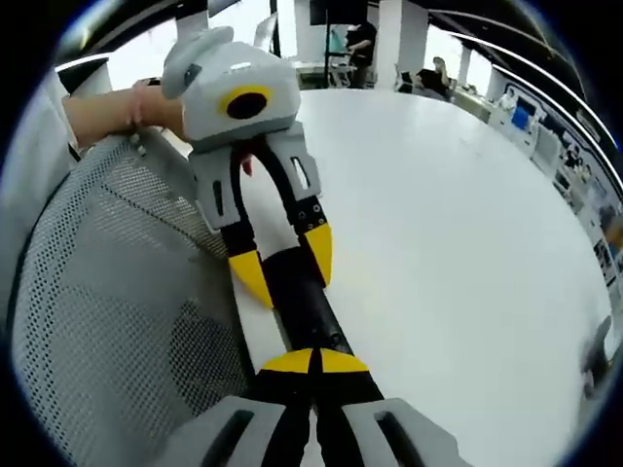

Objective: Press the specified remote control buttons in sequence, fully releasing each button before pressing the next.

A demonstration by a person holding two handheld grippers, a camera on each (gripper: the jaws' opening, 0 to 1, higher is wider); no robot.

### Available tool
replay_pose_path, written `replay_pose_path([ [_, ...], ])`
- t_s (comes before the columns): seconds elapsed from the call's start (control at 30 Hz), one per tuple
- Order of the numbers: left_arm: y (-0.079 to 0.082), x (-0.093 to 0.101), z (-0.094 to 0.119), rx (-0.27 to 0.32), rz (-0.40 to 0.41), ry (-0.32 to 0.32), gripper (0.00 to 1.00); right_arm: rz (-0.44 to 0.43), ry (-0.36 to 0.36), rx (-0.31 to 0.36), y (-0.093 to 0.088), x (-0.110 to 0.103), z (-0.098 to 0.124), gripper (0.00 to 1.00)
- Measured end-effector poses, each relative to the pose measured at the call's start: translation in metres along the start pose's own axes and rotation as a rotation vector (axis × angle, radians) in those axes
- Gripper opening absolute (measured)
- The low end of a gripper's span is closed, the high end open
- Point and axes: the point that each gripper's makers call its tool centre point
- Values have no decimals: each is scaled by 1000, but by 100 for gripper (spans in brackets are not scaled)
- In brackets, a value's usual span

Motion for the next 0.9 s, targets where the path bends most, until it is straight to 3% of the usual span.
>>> replay_pose_path([
  [0.37, 0, 0, 0, -1, -2, -1, 25, 66, 36, -35, -1, -2, -7, 0],
  [0.77, 0, 0, -1, -6, -14, -2, 25, 181, 48, -117, 3, 1, -13, 0],
  [0.9, 0, 0, -1, -9, -19, 2, 25, 300, 18, -154, 4, 1, -15, 0],
])
Point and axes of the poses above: the point that each gripper's makers call its tool centre point, and the gripper's own axes: z roughly backward along the fingers, x roughly to its right, y roughly out of its top, and after that the axes turned 15 degrees about z, right-handed
